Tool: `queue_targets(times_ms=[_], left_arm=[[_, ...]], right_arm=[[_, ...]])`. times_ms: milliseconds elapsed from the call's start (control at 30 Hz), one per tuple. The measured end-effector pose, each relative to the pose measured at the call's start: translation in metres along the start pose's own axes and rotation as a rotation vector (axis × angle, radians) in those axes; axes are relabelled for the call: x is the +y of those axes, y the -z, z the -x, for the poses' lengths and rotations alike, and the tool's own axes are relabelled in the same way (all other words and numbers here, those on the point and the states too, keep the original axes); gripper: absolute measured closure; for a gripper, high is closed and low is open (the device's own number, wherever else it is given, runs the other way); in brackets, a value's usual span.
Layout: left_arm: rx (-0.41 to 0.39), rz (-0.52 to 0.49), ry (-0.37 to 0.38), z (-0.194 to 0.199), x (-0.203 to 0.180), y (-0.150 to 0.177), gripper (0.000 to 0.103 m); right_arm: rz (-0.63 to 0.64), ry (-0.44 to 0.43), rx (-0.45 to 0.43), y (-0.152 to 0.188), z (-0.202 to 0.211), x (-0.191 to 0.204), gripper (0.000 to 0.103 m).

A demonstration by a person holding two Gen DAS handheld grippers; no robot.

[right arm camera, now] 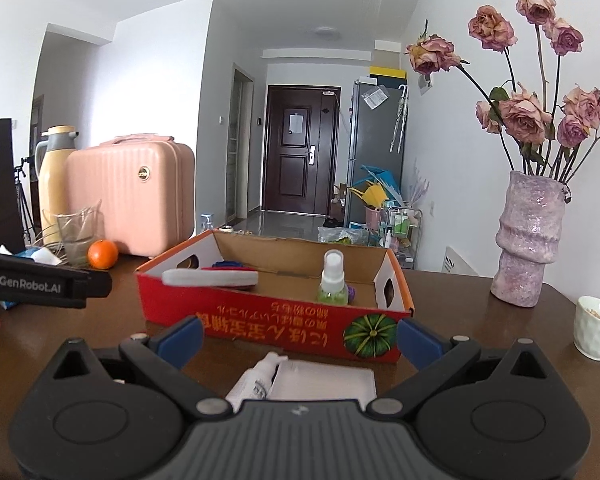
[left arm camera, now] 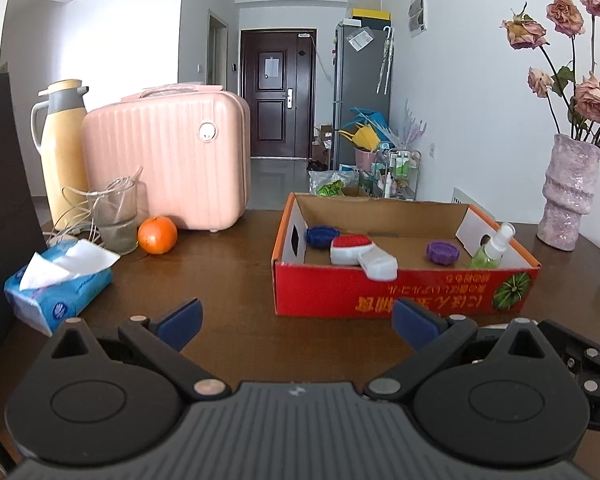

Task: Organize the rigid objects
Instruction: 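Withdraw both open tools from the box back toward the table, then lower the right tool onto the white plastic box and close it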

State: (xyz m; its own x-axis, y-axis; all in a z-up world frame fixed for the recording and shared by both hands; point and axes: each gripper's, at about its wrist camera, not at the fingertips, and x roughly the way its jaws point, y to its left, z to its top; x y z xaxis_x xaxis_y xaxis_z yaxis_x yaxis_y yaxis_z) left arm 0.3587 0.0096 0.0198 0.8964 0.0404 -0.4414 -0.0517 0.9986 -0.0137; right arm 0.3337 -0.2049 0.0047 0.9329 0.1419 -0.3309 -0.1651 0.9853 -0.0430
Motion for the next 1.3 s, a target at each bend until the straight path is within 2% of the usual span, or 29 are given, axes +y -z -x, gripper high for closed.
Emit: queue_targets(times_ms=[400,633,833,1000,1100,1300], left_arm=[[0.022,0.009,0.014,0.025,0.005,0.024,0.000],[0.049,0.009,0.016,0.020,0.005,0.028,0.000],[0.067,0.023,0.012,0.015,0.008,0.028,0.000],[0.085,0.037,0.000,0.010,0.012,0.027,0.000],[0.092,0.040,-0.004,0.008,0.013,0.027,0.000],[0.111,0.052,-0.003,0.004,0.016,0.027,0.000]], right_arm=[[0.000,0.005,0.047,0.027,0.020,0.003,0.000],[-0.022,0.020,0.070,0.028,0.016,-0.001,0.000],[-0.052,0.036,0.156,0.016,-0.016,-0.011,0.000],[-0.062,0.066,0.263,0.007,-0.057,-0.016,0.000],[-0.074,0.108,0.320,0.007,-0.080,-0.016,0.000],[-0.101,0.132,0.398,0.012,-0.106,-0.017,0.002]])
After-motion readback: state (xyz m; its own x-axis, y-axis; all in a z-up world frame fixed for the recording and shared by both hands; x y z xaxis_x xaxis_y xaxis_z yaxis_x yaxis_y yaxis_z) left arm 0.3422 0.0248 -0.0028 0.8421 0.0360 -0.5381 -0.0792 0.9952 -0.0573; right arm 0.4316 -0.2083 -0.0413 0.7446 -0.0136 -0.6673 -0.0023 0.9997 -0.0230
